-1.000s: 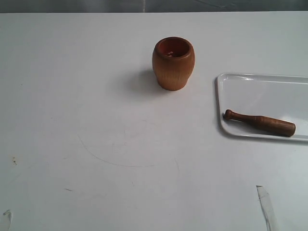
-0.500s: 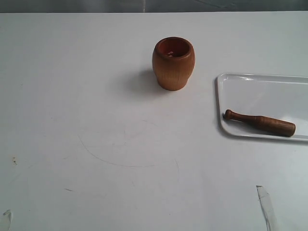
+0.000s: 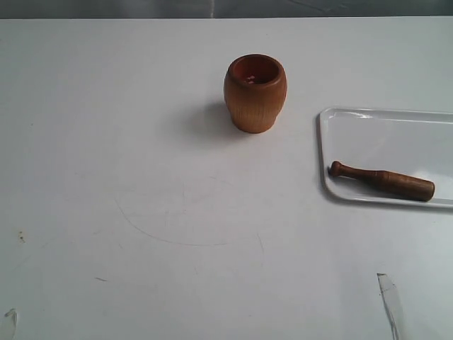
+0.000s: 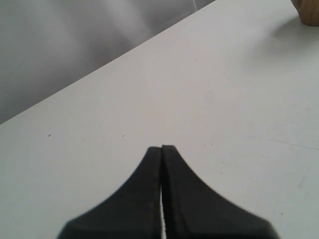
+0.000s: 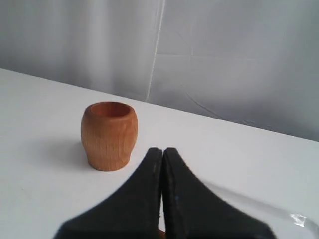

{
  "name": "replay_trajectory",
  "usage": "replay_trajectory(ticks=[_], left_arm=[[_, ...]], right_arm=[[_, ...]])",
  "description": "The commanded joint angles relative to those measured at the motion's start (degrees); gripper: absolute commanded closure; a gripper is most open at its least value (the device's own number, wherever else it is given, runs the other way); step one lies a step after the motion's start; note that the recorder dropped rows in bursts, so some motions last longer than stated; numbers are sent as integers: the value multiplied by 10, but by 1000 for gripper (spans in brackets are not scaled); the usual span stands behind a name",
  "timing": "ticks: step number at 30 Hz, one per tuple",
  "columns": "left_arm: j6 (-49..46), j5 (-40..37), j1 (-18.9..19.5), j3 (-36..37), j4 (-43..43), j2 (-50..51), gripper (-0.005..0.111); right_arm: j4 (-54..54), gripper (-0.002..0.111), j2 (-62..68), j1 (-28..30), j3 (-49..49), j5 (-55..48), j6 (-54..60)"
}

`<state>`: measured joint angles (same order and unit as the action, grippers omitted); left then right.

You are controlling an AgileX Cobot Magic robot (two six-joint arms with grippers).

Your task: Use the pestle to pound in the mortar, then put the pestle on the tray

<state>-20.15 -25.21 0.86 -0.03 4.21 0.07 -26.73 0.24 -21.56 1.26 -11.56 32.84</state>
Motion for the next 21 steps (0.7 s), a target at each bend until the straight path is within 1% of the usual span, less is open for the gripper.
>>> replay_trajectory(ticks=[1,5,9,12,16,17,19,21], left_arm=[[5,2,-4,0,-4,-1,107],[5,2,-4,0,-4,-1,107],[5,2,-4,0,-4,-1,107],[5,2,-4,0,-4,-1,107],[5,2,-4,0,-4,-1,107],[5,2,-4,0,-4,-1,107],[5,2,-4,0,-4,-1,107],[5,2,-4,0,-4,-1,107]], right_arm=[[24,108,-2,3,-13,20,15],[61,108,-2,7,-13,-10,15],[67,108,-2,52,-13,-15,15],[68,108,-2,107,-13,-21,15],[68,108,-2,229,-13,-49,13],[68,108,-2,252,-13,-63,13],[68,108,-2,271,-13,-84,10],[65,108,-2,261,-13,-84,0]])
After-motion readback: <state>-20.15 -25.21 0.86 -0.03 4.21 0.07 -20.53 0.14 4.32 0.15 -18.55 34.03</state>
